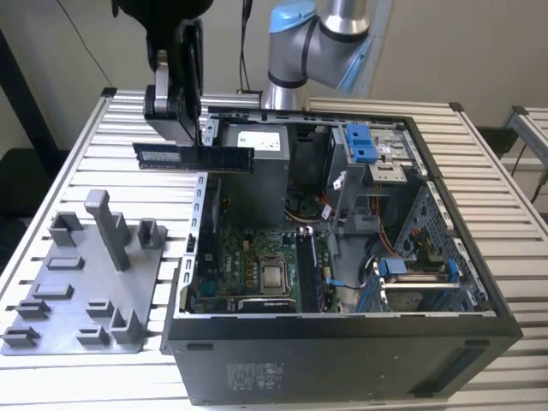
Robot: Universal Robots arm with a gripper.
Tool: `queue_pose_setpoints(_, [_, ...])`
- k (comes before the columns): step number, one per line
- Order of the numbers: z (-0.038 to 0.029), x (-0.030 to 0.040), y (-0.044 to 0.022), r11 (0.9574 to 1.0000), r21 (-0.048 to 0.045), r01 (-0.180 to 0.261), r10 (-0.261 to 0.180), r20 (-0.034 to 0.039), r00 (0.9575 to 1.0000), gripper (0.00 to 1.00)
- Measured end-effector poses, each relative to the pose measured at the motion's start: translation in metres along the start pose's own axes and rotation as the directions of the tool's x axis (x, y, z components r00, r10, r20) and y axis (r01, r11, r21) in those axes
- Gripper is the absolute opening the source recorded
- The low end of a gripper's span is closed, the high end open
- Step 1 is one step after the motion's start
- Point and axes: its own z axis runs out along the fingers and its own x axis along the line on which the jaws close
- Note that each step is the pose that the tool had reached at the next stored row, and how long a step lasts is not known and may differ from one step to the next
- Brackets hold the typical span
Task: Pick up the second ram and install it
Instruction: 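Pick up the second ram and move it above second insertion slot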
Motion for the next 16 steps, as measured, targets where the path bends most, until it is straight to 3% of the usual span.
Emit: queue_pose_setpoints(16, [0.0006,-0.0019,-0.0688,1.0000,-0.0028,0.000,0.000,0.0044,1.0000,0.14])
